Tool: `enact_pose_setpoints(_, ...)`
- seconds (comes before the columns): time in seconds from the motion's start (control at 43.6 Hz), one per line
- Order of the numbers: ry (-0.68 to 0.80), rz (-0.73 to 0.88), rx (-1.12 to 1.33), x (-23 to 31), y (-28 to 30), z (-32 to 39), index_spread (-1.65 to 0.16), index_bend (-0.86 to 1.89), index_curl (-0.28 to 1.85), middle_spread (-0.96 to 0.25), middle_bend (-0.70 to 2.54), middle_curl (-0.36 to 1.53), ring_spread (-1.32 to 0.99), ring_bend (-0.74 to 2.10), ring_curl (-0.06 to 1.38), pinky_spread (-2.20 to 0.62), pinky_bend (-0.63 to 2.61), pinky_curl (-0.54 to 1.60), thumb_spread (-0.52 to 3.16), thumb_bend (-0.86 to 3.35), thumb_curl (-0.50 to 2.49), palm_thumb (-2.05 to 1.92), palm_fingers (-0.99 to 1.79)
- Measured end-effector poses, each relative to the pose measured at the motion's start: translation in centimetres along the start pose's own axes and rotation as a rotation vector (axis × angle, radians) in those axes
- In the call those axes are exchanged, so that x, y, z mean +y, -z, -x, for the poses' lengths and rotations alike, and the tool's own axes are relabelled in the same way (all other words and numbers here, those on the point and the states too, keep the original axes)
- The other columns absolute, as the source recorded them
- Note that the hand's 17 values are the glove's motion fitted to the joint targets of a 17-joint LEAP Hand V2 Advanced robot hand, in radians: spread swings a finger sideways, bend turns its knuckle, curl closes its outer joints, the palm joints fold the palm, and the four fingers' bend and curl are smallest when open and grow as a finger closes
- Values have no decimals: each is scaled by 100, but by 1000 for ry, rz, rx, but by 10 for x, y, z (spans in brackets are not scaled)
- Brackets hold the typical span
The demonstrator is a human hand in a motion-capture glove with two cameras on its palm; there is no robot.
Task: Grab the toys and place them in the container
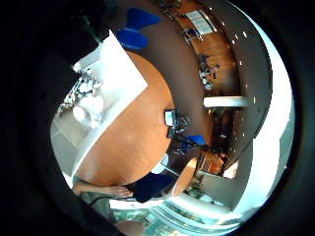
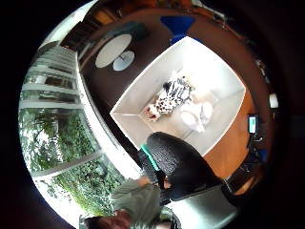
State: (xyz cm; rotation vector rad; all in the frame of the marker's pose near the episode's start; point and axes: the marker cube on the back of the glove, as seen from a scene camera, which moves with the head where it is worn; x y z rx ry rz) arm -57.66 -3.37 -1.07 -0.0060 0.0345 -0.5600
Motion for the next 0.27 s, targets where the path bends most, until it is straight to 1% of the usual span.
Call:
enact_pose_setpoints(0.046, 122, -26, 50, 11, -2, -16, -21, 5, 40, -14, 31, 56, -25, 83, 41, -14, 110, 44, 107, -6, 53, -6, -18)
enact_pose_setpoints(0.092, 185, -52, 51, 18, -4, -26, -22, 6, 38, -14, 32, 55, -26, 83, 41, -14, 107, 43, 109, -6, 51, -7, -15)
enact_pose_setpoints(0.16, 195, -39, 38, 22, -7, -30, -22, 8, 36, -14, 32, 55, -26, 83, 40, -14, 103, 41, 111, -6, 48, -6, -11)
enact_pose_setpoints(0.275, 214, 61, 90, 28, -9, -39, -24, 11, 34, -19, 33, 53, -28, 83, 40, -14, 100, 39, 118, -7, 42, -10, -5)
